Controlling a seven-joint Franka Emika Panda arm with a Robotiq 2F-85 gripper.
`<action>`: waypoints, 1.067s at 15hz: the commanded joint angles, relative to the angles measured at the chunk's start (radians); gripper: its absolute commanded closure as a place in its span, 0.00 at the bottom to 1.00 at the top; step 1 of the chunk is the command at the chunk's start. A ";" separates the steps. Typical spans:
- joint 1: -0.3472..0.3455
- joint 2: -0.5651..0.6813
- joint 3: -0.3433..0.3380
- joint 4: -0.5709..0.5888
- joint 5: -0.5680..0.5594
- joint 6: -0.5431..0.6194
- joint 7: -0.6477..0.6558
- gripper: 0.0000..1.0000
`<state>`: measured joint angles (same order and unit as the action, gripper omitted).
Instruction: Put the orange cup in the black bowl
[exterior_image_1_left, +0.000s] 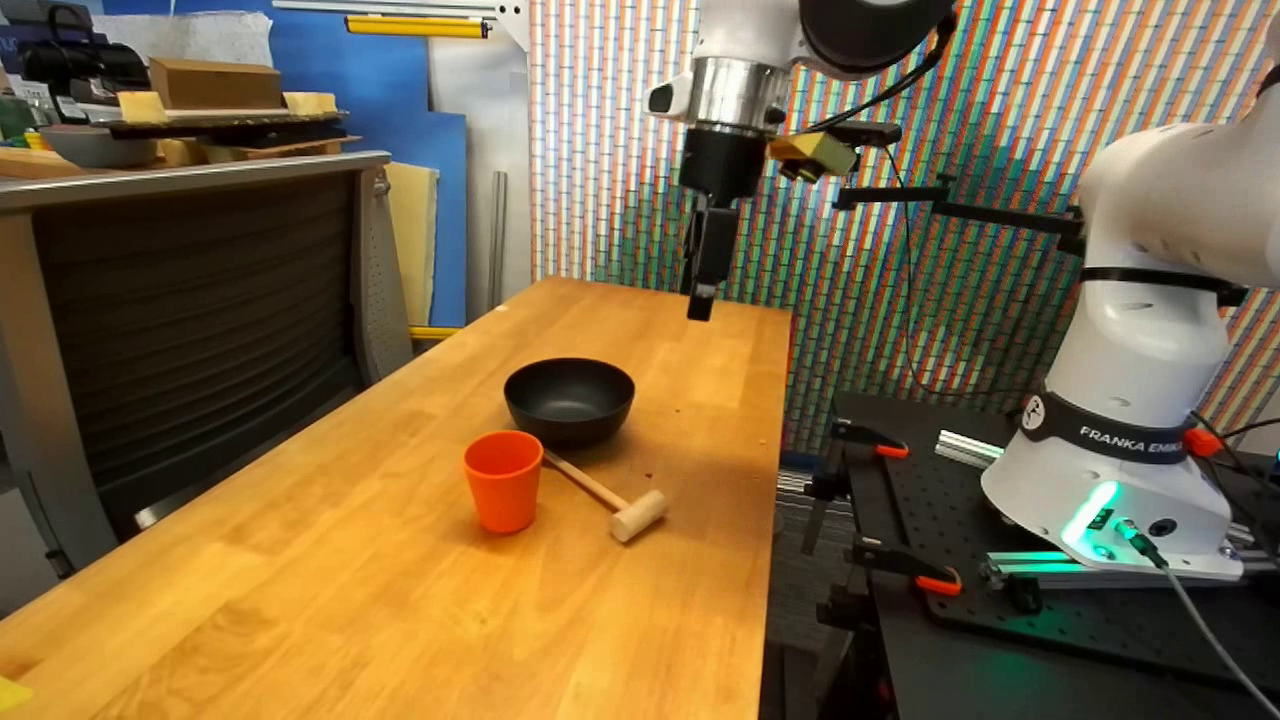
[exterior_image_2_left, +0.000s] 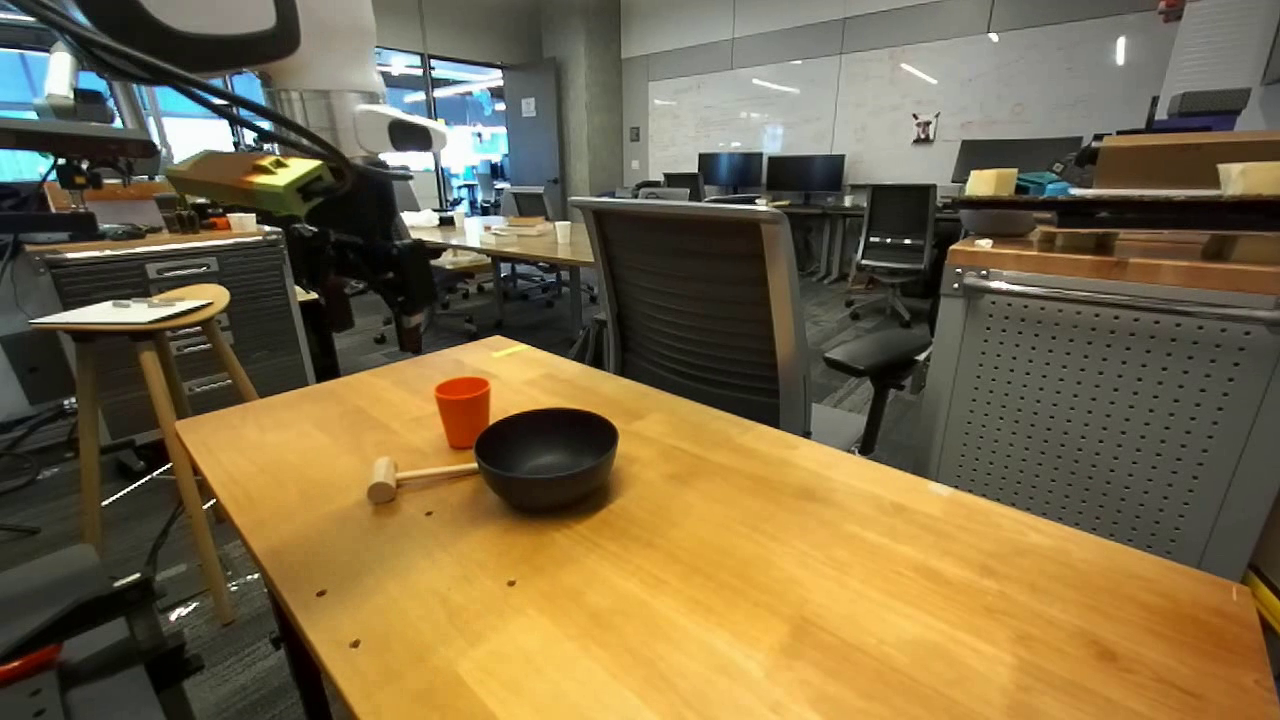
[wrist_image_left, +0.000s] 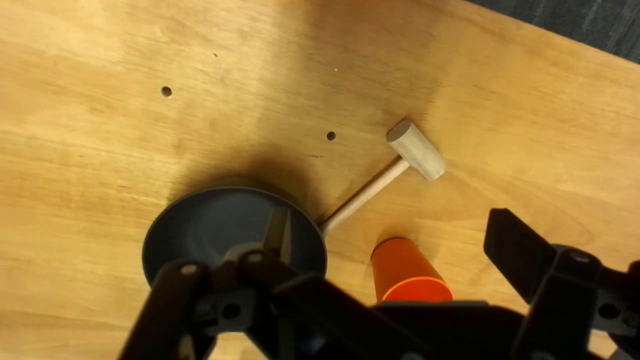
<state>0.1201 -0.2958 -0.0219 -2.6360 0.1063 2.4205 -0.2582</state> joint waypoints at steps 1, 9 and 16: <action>-0.009 0.257 0.073 0.186 -0.095 0.015 0.092 0.00; 0.021 0.698 0.104 0.636 -0.261 -0.083 0.165 0.00; 0.038 0.909 0.113 0.904 -0.242 -0.212 0.134 0.25</action>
<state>0.1593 0.5285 0.0814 -1.8520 -0.1377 2.2814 -0.1174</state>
